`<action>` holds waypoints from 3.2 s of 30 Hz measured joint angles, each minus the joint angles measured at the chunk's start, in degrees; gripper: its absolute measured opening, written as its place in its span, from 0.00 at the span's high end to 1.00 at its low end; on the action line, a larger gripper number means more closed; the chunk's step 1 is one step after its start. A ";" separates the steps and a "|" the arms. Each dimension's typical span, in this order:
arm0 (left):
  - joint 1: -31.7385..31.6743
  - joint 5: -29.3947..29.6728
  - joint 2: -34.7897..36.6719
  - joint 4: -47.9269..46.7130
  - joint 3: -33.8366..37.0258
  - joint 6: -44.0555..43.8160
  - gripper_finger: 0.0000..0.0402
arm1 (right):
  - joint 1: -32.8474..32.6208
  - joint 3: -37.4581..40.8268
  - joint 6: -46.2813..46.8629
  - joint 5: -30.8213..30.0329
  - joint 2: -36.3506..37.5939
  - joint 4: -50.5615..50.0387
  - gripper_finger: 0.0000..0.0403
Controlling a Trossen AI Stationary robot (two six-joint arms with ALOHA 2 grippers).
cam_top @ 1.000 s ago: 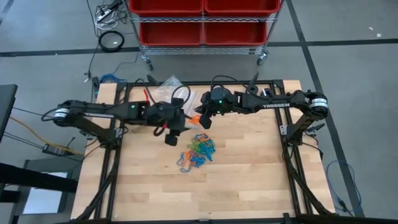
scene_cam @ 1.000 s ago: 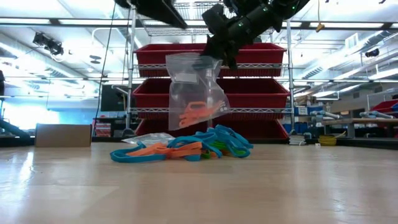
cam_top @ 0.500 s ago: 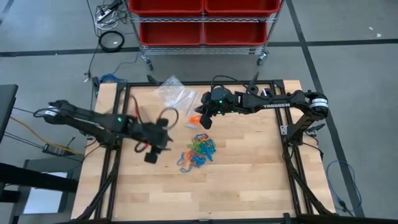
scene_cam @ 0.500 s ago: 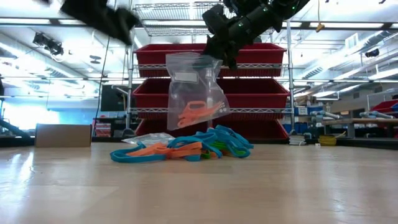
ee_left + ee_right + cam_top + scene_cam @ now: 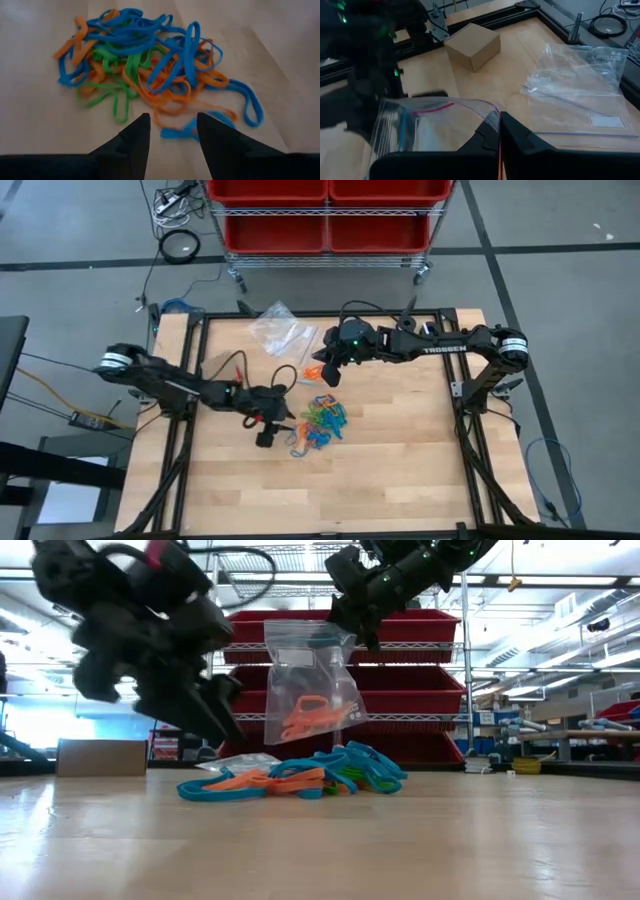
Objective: Sort rubber bands
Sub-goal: Put the orange rubber band into the transparent zip bag
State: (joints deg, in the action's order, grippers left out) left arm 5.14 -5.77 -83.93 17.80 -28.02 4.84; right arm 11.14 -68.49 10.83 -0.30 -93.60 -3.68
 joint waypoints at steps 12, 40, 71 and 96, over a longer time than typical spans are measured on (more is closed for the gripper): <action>-1.39 -3.68 -12.53 0.20 -5.34 0.90 0.65 | 0.00 0.00 -0.35 0.00 0.00 -0.70 1.00; -1.59 3.19 3.08 -16.53 -10.21 7.87 1.00 | -0.02 0.00 -0.38 0.00 0.00 -1.10 1.00; -1.68 -3.95 3.96 -23.06 -11.07 4.22 0.94 | -0.09 0.00 -0.35 0.00 0.00 0.01 1.00; -2.91 -2.86 -4.58 -15.85 -11.07 6.67 0.69 | -0.24 0.00 -0.39 0.27 0.00 -0.46 1.00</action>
State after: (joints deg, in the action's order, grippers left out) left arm 2.23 -8.62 -88.51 1.95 -39.09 11.51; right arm 10.90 -68.49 10.44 -0.03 -93.60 -4.14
